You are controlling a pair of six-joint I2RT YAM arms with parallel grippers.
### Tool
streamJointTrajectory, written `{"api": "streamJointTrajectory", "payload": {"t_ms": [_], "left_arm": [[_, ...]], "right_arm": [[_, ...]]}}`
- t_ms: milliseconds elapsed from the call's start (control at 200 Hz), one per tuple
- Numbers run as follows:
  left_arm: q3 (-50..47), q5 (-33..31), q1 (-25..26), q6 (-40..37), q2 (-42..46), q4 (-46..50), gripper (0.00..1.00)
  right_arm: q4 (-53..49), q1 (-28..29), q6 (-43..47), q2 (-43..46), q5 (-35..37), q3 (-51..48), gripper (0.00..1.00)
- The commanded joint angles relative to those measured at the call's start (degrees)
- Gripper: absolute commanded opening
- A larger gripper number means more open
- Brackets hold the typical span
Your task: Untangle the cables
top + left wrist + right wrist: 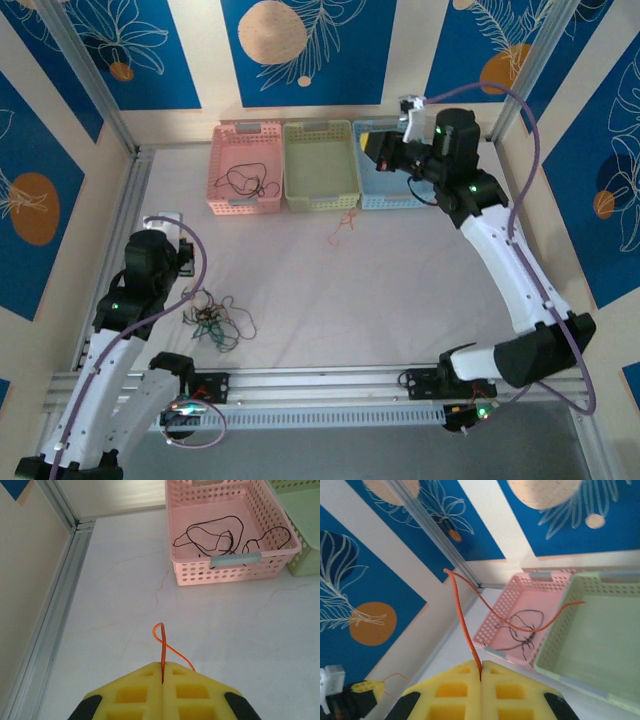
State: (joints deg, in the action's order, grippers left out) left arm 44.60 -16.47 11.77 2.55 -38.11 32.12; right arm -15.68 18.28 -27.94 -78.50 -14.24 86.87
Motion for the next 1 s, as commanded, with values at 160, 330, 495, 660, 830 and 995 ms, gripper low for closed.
{"api": "streamJointTrajectory", "payload": {"t_ms": [160,330,495,660,830,995], "left_arm": [[0.32,1.26,0.27,0.16,-0.76,-1.63,0.0],[0.32,1.4,0.48,0.09,-0.75,-1.68,0.0],[0.31,1.62,0.58,0.07,-0.83,-1.7,0.0],[0.32,1.53,0.69,0.09,-0.77,-1.62,0.0],[0.31,1.43,0.93,0.09,-0.67,-1.62,0.0],[0.31,1.49,0.98,0.09,-0.56,-1.59,0.0]], "right_arm": [[4.69,1.59,-3.02,-11.78,-1.49,18.66,0.0],[4.13,1.59,-3.7,-19.13,-0.82,28.23,0.0],[3.84,1.47,-2.57,-24.39,1.71,34.51,0.0],[3.81,1.27,-2.97,-31.11,2.7,41.76,0.0],[0.26,0.94,-3.8,-38.85,2.95,51.17,0.0],[-0.54,0.63,-5.2,-44.55,2.35,56.08,0.0]]}}
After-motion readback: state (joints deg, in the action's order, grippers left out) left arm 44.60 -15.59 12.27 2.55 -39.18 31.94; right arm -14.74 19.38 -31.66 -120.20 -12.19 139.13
